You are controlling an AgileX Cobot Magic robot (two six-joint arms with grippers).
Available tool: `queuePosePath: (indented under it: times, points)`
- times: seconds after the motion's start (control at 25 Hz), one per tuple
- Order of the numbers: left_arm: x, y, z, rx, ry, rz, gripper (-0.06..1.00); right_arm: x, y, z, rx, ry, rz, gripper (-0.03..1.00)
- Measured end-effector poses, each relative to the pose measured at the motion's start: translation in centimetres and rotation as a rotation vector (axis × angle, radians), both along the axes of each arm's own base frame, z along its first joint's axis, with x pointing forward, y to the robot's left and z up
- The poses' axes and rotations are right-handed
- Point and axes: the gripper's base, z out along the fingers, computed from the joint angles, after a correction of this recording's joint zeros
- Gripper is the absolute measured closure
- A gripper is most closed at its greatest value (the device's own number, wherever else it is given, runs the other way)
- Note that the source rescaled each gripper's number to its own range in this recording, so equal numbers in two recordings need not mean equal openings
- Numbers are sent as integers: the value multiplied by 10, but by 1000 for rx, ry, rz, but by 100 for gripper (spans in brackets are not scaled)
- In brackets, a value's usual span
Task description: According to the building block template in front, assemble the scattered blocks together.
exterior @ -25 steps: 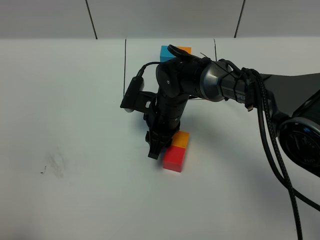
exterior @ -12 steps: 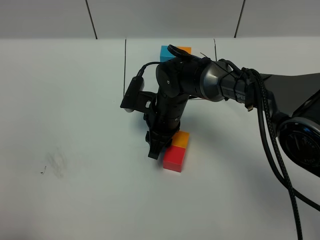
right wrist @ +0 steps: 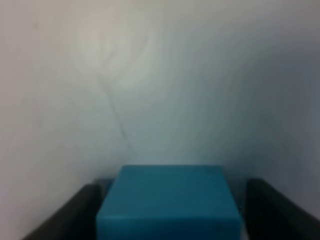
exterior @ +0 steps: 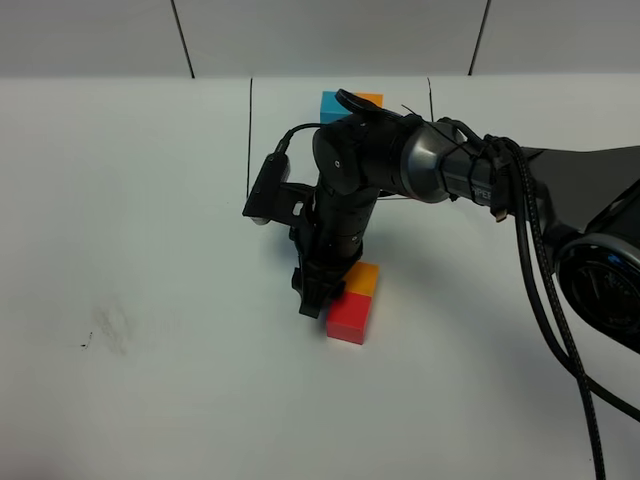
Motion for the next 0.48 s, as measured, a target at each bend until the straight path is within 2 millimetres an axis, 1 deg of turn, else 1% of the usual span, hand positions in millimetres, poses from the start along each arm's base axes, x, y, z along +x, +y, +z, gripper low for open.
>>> queuePosePath:
  times: [0.08, 0.2, 0.36, 0.48]
  points:
    - [0, 0, 0, 0, 0, 0, 94, 0, 0, 0, 0, -1, 0, 18]
    - [0, 0, 0, 0, 0, 0, 94, 0, 0, 1, 2, -4, 0, 7]
    - [0, 0, 0, 0, 0, 0, 94, 0, 1, 4, 8, -11, 1, 4]
    - [0, 0, 0, 0, 0, 0, 94, -3, 5, 12, 21, -30, 13, 4]
